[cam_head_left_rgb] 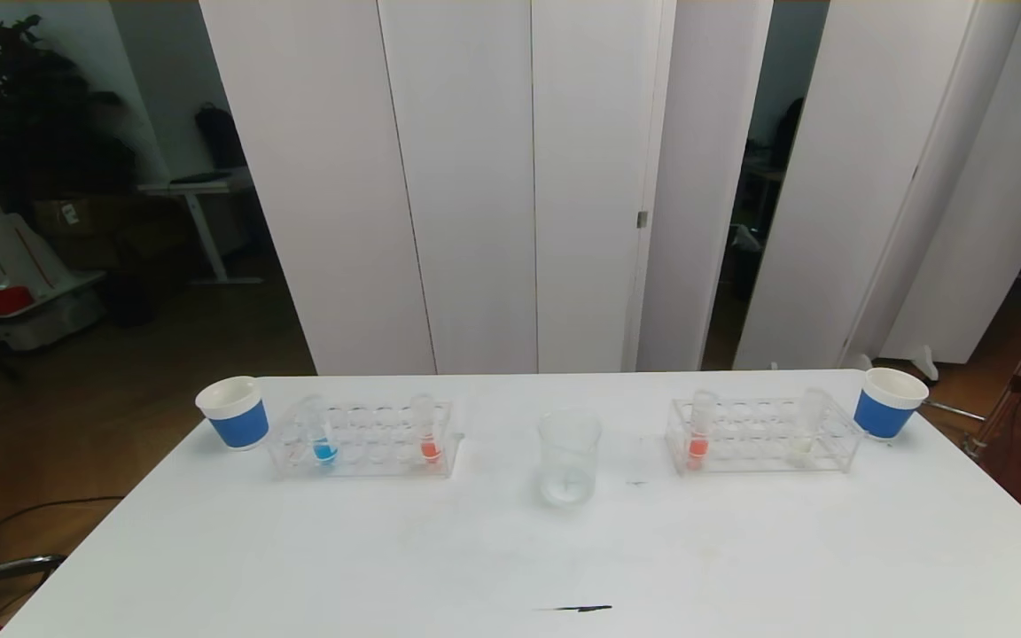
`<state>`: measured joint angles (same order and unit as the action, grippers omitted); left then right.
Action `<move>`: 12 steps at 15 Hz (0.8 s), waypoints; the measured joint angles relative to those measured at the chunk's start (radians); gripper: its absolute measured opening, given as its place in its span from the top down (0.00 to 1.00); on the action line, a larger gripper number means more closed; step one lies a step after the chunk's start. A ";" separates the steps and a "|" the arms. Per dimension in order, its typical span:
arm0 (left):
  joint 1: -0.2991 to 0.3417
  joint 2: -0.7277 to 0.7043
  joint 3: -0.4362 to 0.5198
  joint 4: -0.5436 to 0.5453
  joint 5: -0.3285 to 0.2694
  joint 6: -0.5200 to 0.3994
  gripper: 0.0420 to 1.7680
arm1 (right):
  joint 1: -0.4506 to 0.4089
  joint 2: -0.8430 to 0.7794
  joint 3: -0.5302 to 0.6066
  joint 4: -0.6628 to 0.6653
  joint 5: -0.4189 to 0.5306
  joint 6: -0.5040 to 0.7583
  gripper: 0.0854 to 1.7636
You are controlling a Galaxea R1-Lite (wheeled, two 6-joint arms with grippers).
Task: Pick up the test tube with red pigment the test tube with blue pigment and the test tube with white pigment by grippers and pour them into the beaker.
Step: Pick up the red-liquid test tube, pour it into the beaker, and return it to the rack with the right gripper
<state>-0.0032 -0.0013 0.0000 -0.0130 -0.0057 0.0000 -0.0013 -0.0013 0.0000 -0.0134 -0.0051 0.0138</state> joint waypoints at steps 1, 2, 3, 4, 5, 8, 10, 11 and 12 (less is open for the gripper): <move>0.000 0.000 0.000 0.000 0.000 0.000 0.01 | 0.000 0.000 0.000 0.000 0.000 0.000 0.01; 0.000 0.000 0.000 0.000 0.000 0.000 0.01 | 0.000 0.000 0.000 0.000 0.000 -0.003 0.01; 0.000 0.000 0.000 0.000 0.000 0.000 0.01 | 0.000 0.000 0.000 0.000 0.000 -0.003 0.01; 0.000 0.000 0.000 0.000 0.000 0.000 0.01 | 0.000 0.000 0.000 0.000 -0.001 -0.003 0.01; 0.000 0.000 0.000 0.000 0.000 0.000 0.01 | -0.001 0.000 0.000 0.001 -0.001 -0.003 0.01; 0.000 0.000 0.000 0.000 0.000 0.000 0.01 | -0.004 0.001 -0.009 0.002 -0.007 -0.003 0.01; 0.000 0.000 0.000 0.000 0.000 0.000 0.01 | -0.004 0.011 -0.053 0.024 -0.011 -0.003 0.01; 0.000 0.000 0.000 0.000 0.000 0.000 0.01 | -0.004 0.025 -0.094 0.053 -0.012 -0.003 0.01; 0.000 0.000 0.000 0.000 0.000 0.000 0.01 | -0.005 0.047 -0.138 0.068 -0.013 -0.002 0.01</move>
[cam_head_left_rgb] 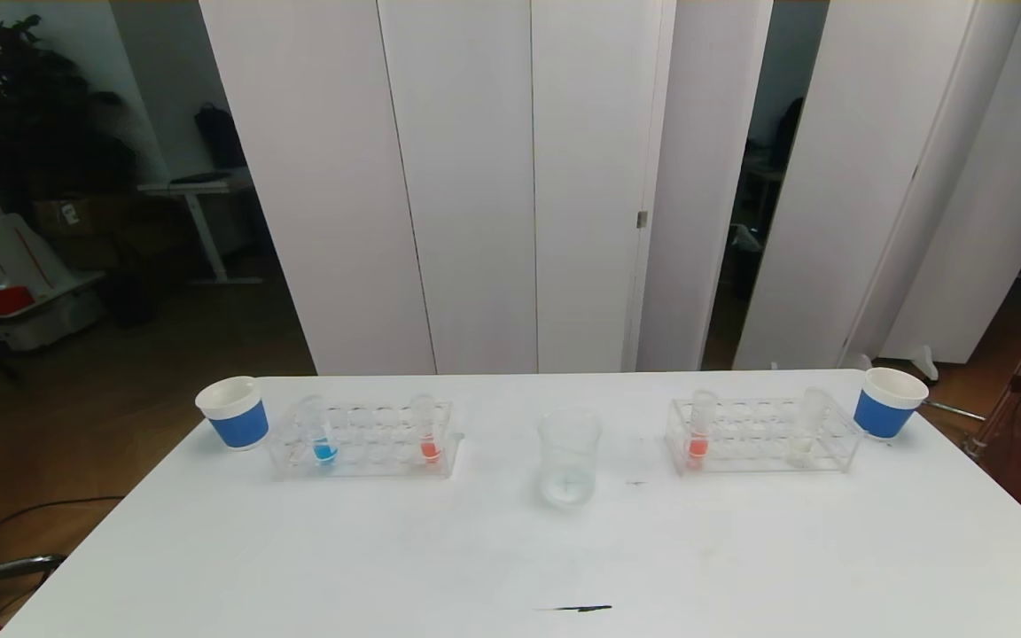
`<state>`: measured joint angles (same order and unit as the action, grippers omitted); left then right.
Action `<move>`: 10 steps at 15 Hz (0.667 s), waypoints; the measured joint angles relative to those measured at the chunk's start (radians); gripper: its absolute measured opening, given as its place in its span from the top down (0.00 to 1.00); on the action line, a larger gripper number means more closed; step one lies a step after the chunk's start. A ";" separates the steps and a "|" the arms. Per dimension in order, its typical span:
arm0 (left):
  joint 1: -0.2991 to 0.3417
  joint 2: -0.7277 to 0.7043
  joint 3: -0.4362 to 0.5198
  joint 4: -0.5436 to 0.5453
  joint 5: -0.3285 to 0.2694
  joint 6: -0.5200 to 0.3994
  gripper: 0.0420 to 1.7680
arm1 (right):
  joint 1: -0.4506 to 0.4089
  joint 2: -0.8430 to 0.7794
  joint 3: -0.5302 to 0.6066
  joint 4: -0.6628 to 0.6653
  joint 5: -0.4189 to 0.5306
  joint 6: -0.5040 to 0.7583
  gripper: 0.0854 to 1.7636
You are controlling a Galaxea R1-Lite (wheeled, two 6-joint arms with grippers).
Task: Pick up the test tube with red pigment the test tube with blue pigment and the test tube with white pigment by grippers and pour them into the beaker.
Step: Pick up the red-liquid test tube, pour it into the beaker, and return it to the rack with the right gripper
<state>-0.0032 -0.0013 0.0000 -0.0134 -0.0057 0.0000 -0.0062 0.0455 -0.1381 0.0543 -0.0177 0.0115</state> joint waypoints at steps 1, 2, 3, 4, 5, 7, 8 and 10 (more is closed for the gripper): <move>0.000 0.000 0.000 0.000 0.000 0.000 0.01 | -0.001 0.030 -0.040 0.007 0.000 0.001 0.01; 0.000 0.000 0.000 0.000 0.000 0.000 0.01 | -0.002 0.066 -0.083 0.010 0.000 0.001 0.01; 0.000 0.000 0.000 0.000 0.000 0.000 0.01 | -0.004 0.110 -0.127 0.011 -0.001 0.001 0.01; 0.000 0.000 0.000 0.000 0.000 0.000 0.01 | -0.007 0.165 -0.181 0.011 -0.002 0.001 0.01; 0.000 0.000 0.000 0.000 0.000 0.000 0.01 | -0.008 0.221 -0.237 0.010 -0.004 0.000 0.01; 0.000 0.000 0.000 0.000 0.000 0.000 0.01 | -0.011 0.355 -0.360 0.008 -0.008 0.000 0.01; 0.000 0.000 0.000 0.000 0.000 0.000 0.01 | -0.012 0.426 -0.417 0.005 -0.009 0.001 0.01; 0.000 0.000 0.000 0.000 0.000 0.000 0.01 | -0.013 0.583 -0.519 -0.027 -0.010 0.003 0.01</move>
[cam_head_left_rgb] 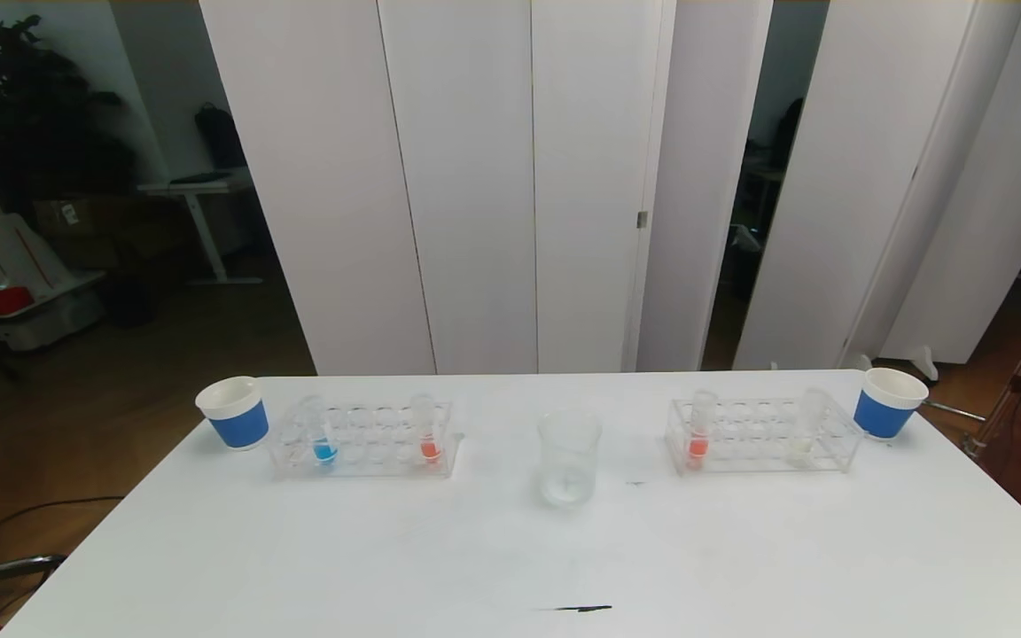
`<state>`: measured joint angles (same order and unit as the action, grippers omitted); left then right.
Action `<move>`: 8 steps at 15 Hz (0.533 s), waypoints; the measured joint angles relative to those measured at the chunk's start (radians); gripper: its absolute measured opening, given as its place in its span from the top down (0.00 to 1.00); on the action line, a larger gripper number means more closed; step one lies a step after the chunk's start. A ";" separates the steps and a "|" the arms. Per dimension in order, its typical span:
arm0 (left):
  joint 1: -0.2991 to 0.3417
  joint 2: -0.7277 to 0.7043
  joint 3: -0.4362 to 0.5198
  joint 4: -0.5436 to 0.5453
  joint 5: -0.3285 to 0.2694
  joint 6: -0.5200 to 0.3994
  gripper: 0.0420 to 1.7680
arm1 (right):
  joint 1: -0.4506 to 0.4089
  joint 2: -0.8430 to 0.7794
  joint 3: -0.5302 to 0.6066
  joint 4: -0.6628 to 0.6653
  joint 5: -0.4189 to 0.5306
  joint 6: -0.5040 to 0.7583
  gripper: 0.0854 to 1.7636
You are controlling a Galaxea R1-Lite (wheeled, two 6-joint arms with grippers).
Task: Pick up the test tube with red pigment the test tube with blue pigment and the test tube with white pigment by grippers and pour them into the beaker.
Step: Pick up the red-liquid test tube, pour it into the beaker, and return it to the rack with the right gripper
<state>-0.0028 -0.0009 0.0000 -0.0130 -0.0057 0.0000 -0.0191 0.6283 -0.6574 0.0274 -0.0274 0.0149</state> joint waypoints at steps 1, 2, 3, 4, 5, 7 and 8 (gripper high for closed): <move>0.000 0.000 0.000 0.000 0.000 0.000 0.01 | 0.000 0.080 -0.040 -0.026 -0.004 0.000 0.01; 0.000 0.000 0.000 0.000 0.000 0.000 0.01 | 0.002 0.169 -0.076 -0.060 -0.016 0.000 0.01; 0.000 0.000 0.000 0.000 0.000 0.000 0.01 | 0.007 0.247 -0.104 -0.094 -0.035 -0.001 0.01; 0.000 0.000 0.000 0.000 0.000 0.000 0.01 | 0.018 0.337 -0.135 -0.137 -0.067 -0.002 0.01; 0.000 0.000 0.000 0.000 0.000 0.000 0.01 | 0.034 0.417 -0.162 -0.184 -0.106 -0.003 0.01; 0.000 0.000 0.000 0.000 0.000 0.000 0.01 | 0.102 0.566 -0.204 -0.280 -0.211 -0.002 0.01; 0.000 0.000 0.000 0.000 0.000 0.000 0.01 | 0.149 0.630 -0.214 -0.326 -0.262 0.001 0.01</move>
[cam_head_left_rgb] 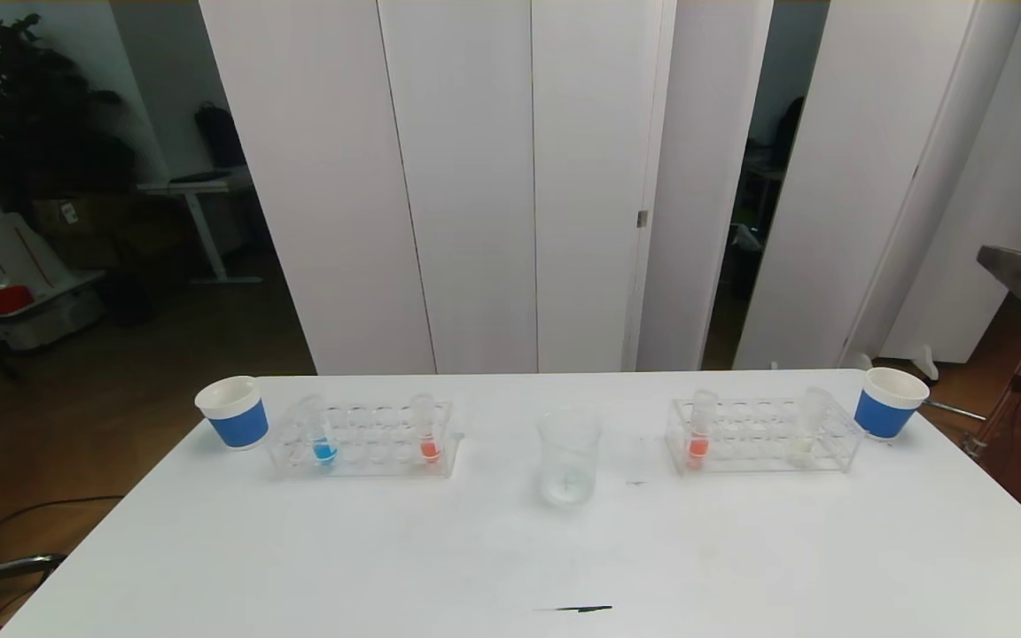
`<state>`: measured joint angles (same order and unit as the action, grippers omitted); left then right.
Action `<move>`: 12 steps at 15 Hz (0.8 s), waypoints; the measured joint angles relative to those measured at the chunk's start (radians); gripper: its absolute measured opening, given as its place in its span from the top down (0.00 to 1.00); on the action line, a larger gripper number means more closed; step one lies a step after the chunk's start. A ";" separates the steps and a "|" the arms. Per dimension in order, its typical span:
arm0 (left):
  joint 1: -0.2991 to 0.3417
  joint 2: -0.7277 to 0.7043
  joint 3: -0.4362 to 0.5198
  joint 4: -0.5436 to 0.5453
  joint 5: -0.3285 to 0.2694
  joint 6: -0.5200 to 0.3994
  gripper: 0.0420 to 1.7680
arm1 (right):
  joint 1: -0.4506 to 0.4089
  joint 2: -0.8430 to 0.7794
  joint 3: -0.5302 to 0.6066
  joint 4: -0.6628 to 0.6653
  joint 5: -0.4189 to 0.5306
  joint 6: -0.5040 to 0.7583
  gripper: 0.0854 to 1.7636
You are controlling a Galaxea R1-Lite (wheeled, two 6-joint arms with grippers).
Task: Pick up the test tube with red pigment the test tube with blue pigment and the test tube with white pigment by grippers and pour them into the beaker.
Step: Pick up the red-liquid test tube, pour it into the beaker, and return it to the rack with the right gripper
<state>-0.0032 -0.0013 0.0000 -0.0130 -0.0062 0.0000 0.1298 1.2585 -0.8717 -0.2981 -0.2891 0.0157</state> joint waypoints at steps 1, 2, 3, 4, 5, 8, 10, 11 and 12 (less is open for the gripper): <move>0.000 0.000 0.000 0.000 0.000 0.000 0.01 | 0.040 0.055 -0.005 -0.043 -0.036 0.004 0.01; 0.000 0.000 0.000 0.000 0.000 0.000 0.01 | 0.074 0.106 -0.005 -0.083 -0.066 0.009 0.01; 0.000 0.000 0.000 0.000 0.000 0.000 0.01 | 0.105 0.156 -0.006 -0.127 -0.091 0.013 0.01; 0.000 0.000 0.000 0.000 0.000 0.000 0.01 | 0.132 0.199 -0.006 -0.169 -0.113 0.017 0.01; 0.000 0.000 0.000 0.000 0.000 0.000 0.01 | 0.155 0.238 -0.001 -0.205 -0.129 0.021 0.01; 0.000 0.000 0.000 0.000 0.000 0.000 0.01 | 0.196 0.350 0.021 -0.328 -0.151 0.026 0.01; 0.000 0.000 0.000 0.000 0.000 0.000 0.01 | 0.212 0.420 0.056 -0.433 -0.174 0.027 0.01; 0.000 0.000 0.000 0.000 0.000 0.000 0.01 | 0.220 0.454 0.084 -0.489 -0.178 0.027 0.01; 0.000 0.000 0.000 0.000 0.000 0.000 0.01 | 0.231 0.490 0.116 -0.546 -0.179 0.028 0.01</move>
<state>-0.0032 -0.0009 0.0000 -0.0134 -0.0057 0.0000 0.3613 1.7483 -0.7557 -0.8443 -0.4685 0.0436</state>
